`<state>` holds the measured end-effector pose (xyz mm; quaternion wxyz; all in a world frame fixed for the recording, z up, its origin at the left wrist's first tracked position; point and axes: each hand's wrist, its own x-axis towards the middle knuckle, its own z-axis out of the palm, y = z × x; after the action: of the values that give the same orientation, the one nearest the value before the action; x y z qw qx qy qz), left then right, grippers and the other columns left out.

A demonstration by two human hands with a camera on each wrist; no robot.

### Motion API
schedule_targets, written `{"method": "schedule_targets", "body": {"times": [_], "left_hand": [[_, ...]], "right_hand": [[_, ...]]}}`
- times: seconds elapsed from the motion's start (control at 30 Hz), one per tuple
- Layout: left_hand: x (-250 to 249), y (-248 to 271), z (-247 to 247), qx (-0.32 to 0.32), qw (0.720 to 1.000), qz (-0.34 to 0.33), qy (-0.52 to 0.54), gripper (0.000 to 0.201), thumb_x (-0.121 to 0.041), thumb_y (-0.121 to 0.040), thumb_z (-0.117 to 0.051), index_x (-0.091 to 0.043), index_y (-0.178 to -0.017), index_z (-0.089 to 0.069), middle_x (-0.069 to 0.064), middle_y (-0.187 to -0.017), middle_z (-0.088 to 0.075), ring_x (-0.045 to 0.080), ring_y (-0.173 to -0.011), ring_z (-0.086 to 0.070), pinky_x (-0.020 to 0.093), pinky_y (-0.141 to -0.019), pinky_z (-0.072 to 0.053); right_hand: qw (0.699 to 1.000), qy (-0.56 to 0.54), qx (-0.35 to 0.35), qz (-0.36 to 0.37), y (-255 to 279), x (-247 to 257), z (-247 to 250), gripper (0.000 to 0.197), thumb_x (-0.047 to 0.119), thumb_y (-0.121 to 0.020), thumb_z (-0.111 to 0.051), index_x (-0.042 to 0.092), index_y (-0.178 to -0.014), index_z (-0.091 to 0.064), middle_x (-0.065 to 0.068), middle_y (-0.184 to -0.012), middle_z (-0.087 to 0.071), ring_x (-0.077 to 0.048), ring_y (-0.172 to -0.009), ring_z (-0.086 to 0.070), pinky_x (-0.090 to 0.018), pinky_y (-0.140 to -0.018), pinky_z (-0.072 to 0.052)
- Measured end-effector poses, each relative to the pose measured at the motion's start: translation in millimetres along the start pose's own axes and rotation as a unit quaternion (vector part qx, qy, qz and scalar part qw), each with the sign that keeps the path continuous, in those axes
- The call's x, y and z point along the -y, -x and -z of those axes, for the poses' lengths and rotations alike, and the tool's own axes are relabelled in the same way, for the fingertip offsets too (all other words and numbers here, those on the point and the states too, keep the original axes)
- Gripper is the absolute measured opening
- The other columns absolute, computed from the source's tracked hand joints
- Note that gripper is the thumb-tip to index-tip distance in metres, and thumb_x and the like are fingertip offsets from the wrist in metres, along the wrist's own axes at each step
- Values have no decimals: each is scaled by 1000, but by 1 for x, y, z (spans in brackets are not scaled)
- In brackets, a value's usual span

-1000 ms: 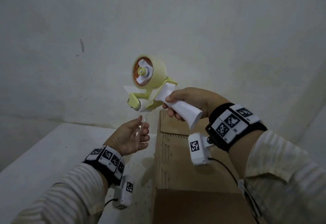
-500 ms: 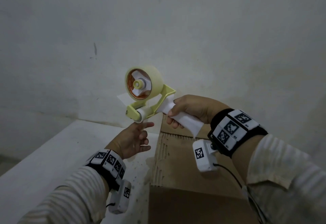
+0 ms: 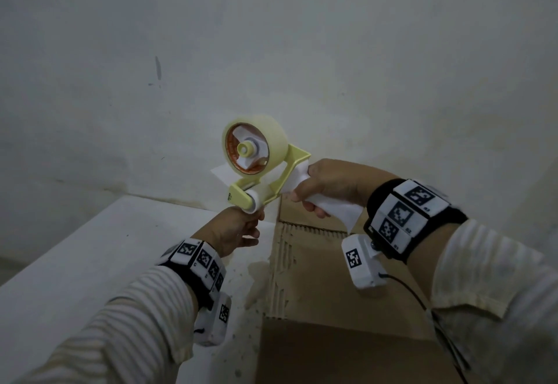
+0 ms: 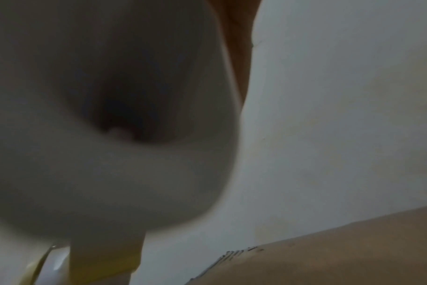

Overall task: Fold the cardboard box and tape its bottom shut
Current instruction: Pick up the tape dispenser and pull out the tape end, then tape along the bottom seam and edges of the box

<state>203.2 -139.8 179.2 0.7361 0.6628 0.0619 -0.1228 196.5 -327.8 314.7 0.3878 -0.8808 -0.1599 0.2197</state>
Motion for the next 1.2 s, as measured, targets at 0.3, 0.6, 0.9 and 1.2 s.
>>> {"method": "schedule_targets", "body": {"times": [0.3, 0.6, 0.9, 1.2], "left_hand": [[10, -4, -3, -31, 999, -11, -24, 18, -6, -94, -43, -18, -85, -54, 0, -71, -51, 13, -52, -42, 29, -61, -45], [24, 0, -1, -56, 998, 10, 3, 26, -16, -91, -48, -14, -65, -48, -1, -57, -39, 17, -54, -41, 31, -65, -41], [36, 1, -11, -52, 997, 46, -14, 12, -18, -89, -50, -17, -77, -52, 0, -64, -41, 17, -56, -45, 31, -68, -40], [55, -1, -24, -37, 997, 41, -56, 44, -48, -87, -48, -15, -112, -61, 15, -101, -58, 25, -82, -57, 39, -83, -46]], "right_hand": [[998, 54, 11, -26, 2, -5, 3, 9, 11, -83, -67, 7, -83, -58, -9, -64, -62, -20, -51, -57, -27, -53, -47], [996, 86, 16, -35, 8, -2, 23, 10, 6, -86, -63, 5, -79, -56, -12, -64, -60, -20, -49, -55, -25, -50, -46], [989, 141, 24, -46, 2, -7, 20, 5, 3, -83, -65, 4, -81, -60, -10, -69, -63, -20, -54, -60, -30, -61, -50], [981, 172, 5, -92, 2, -9, 17, 7, -7, -81, -57, -1, -82, -59, -4, -45, -59, -17, -44, -55, -25, -54, -43]]}}
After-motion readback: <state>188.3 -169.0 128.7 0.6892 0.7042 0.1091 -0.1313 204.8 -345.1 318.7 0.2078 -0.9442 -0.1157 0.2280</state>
